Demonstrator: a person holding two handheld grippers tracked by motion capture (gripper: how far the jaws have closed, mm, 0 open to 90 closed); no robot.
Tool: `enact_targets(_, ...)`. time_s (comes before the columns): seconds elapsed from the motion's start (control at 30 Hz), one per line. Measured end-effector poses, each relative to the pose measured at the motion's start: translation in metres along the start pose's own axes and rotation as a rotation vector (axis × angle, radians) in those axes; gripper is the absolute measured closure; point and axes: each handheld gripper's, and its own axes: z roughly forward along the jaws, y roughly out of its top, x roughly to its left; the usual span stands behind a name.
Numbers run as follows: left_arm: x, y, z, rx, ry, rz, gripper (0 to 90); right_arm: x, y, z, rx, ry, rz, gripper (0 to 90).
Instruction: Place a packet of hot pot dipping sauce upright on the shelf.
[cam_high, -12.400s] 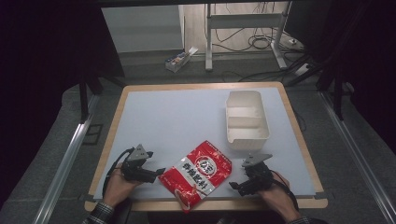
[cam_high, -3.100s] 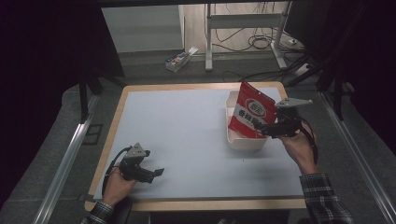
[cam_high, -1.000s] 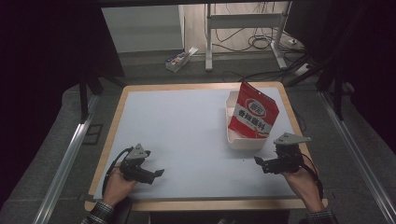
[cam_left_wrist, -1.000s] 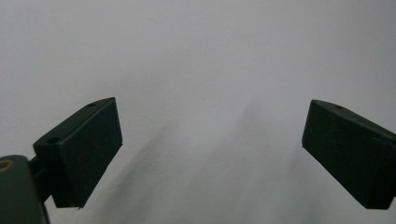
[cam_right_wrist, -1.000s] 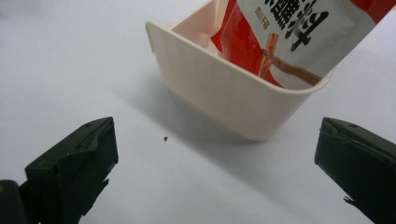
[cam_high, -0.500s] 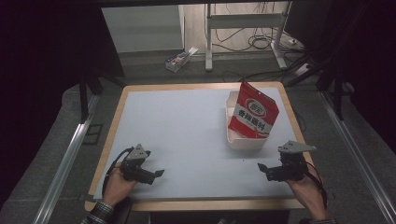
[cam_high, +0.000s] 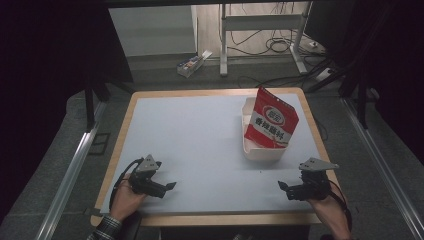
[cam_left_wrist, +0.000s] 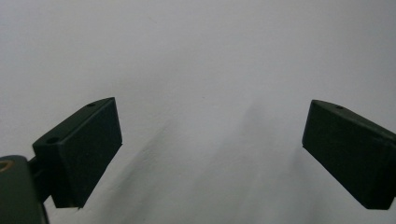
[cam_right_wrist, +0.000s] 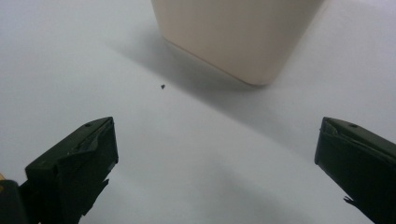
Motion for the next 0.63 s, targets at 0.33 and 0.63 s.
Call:
enact_targets(0.33,-0.001,0.0,0.001,0.009,0.004,0.009,4.5,0.0,-0.014,0.009,0.058,0.005,0.002,0.0)
enact_targets(0.63,-0.001,0.0,0.001,0.01,0.006,0.014,4.6,-0.001,-0.017,0.014,0.086,0.007,0.002,0.0)
